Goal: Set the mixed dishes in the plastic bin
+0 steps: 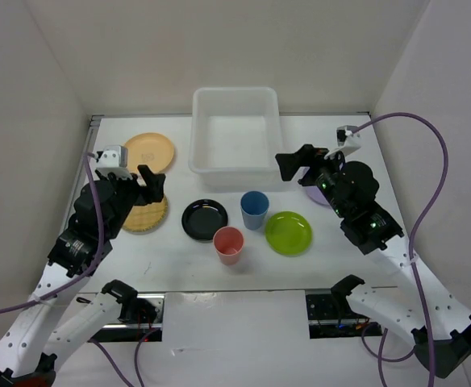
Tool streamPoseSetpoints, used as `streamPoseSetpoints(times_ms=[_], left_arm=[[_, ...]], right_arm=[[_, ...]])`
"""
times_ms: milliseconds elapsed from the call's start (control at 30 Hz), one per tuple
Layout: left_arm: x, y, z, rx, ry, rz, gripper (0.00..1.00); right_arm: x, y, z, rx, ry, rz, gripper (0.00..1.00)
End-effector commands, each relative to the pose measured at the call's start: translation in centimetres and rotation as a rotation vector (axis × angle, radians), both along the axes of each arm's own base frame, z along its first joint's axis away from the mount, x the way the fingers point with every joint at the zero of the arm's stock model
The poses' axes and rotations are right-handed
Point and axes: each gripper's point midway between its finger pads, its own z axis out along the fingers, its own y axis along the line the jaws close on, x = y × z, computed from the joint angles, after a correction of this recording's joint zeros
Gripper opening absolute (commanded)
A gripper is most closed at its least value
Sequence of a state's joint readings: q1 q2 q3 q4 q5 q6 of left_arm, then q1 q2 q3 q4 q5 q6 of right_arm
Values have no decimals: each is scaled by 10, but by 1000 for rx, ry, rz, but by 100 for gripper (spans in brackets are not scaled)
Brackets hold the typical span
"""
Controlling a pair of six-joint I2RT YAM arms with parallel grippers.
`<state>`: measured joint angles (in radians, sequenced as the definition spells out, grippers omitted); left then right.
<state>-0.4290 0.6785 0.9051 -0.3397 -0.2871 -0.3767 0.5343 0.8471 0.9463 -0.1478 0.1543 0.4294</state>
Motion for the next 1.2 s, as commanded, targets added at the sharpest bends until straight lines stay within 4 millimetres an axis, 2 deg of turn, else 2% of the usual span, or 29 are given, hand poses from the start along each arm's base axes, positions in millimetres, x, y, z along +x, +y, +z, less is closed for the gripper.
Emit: streamPoseSetpoints(times_ms=[0, 67, 133, 167, 200, 300, 333, 400, 433, 567, 600, 633, 667, 733, 767, 800, 833, 867, 967, 1033, 1067, 1167], left_arm=[[10, 8, 30, -37, -72, 69, 88], [13, 6, 31, -32, -60, 70, 93], [14, -2, 31, -37, -59, 32, 94], [15, -2, 31, -52, -57, 31, 94], [15, -5, 27, -63, -50, 22, 95], [13, -4, 26, -65, -52, 22, 95], [13, -4, 19, -57, -34, 22, 95], [12, -6, 19, -67, -32, 11, 95], [12, -6, 17, -63, -23, 11, 95], [9, -6, 17, -74, -19, 2, 97], [7, -5, 20, -79, -30, 2, 97], [3, -3, 22, -81, -34, 2, 97], [2, -3, 19, -81, -33, 2, 98], [-2, -1, 20, -85, -44, 2, 98], [-2, -1, 20, -85, -44, 2, 98], [-2, -1, 20, -85, -44, 2, 98], [-3, -1, 18, -82, -36, 2, 98], [-3, -2, 18, -83, -35, -9, 98], [-2, -5, 15, -81, -26, -17, 99], [-2, -7, 13, -82, -25, -27, 99], [-1, -7, 16, -86, -34, -27, 99], [-2, -10, 16, -89, -33, -47, 99]], right_arm=[[-6, -23, 14, 53, -42, -83, 98], [-10, -31, 25, 70, -88, -101, 98], [-28, -23, 38, 48, -179, 15, 98], [-32, -22, 34, 27, -202, 31, 98], [-35, -38, 45, 80, -217, -47, 98], [-28, -58, 27, 76, -154, -145, 98], [-20, -74, 24, 78, -128, -231, 98], [-14, -89, 13, 85, -62, -306, 98], [-7, -104, 7, 89, -29, -381, 98], [12, -130, -24, 195, 117, -512, 98], [16, -132, -33, 216, 146, -516, 94], [22, -124, -55, 231, 208, -455, 82], [28, -136, -60, 269, 208, -476, 42], [33, -138, -84, 312, 270, -459, 21], [39, -155, -95, 328, 299, -519, 8], [38, -161, -110, 337, 349, -541, 8], [39, -169, -118, 348, 377, -574, 13], [43, -182, -129, 361, 414, -598, 43], [44, -196, -153, 417, 493, -598, 69], [44, -201, -165, 433, 525, -602, 70], [44, -205, -178, 437, 561, -618, 70], [47, -213, -192, 429, 584, -642, 70]])
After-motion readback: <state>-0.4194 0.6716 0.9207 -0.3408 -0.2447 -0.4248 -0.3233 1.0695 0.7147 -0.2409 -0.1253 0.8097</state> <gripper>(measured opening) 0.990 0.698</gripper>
